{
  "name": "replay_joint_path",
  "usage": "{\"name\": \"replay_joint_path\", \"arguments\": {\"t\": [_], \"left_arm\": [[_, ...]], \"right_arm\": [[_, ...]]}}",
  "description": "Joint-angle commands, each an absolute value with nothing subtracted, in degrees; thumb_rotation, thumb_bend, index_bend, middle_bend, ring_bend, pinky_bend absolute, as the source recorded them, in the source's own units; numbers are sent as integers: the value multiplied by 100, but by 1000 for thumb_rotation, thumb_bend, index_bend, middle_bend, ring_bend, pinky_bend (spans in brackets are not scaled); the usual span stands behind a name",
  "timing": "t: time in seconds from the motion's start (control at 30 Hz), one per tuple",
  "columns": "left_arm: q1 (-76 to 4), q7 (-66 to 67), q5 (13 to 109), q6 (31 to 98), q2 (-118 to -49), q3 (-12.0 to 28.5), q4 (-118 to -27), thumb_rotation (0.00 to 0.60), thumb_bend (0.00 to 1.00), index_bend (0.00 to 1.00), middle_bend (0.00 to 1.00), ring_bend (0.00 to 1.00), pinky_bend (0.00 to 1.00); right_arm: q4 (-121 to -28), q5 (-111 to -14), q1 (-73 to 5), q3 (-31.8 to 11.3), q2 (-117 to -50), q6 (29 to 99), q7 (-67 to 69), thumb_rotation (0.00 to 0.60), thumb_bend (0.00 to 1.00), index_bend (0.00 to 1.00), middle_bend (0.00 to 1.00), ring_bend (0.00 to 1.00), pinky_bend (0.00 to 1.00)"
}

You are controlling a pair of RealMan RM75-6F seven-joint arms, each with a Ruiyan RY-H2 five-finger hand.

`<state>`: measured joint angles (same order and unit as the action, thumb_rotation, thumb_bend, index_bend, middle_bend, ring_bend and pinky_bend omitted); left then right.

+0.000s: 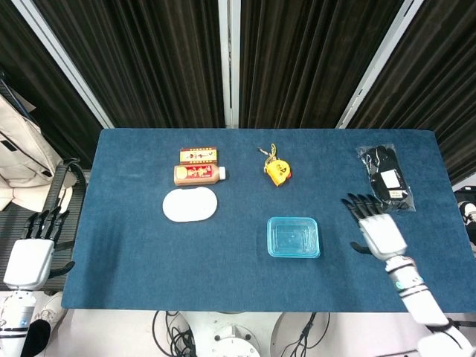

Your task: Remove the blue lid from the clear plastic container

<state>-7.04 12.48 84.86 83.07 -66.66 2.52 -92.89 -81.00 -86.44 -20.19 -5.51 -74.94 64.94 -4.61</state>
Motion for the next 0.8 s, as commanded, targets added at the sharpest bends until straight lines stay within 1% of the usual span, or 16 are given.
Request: {"name": "replay_joint_path", "arguments": {"t": [0.03,0.23,0.5,0.63,0.8], "left_arm": [[-718,1245,8475,8293,-6661,259,-9288,600,0,41,0,0,0],[-755,1203,8459,8281,-6646,297,-9280,600,0,42,0,0,0],[-865,1123,8498,8206,-6555,353,-9299,600,0,42,0,0,0],[-1127,1127,8553,7899,-6540,415,-9284,600,0,41,0,0,0],[-1581,1144,8614,7305,-6522,482,-9422,600,0,41,0,0,0]], "right_arm": [[-7524,-8786,-2459,-639,-8082,6160,-358,600,75,0,0,0,0],[-7084,-8951,-2956,-708,-8709,5967,-21,600,72,0,0,0,0],[-6724,-9060,-3635,-836,-9334,5651,339,600,67,0,0,0,0],[-6647,-9074,-3926,-883,-9584,5536,404,600,66,0,0,0,0],[-6804,-9092,-4042,-781,-9605,5488,417,600,61,0,0,0,0]]}}
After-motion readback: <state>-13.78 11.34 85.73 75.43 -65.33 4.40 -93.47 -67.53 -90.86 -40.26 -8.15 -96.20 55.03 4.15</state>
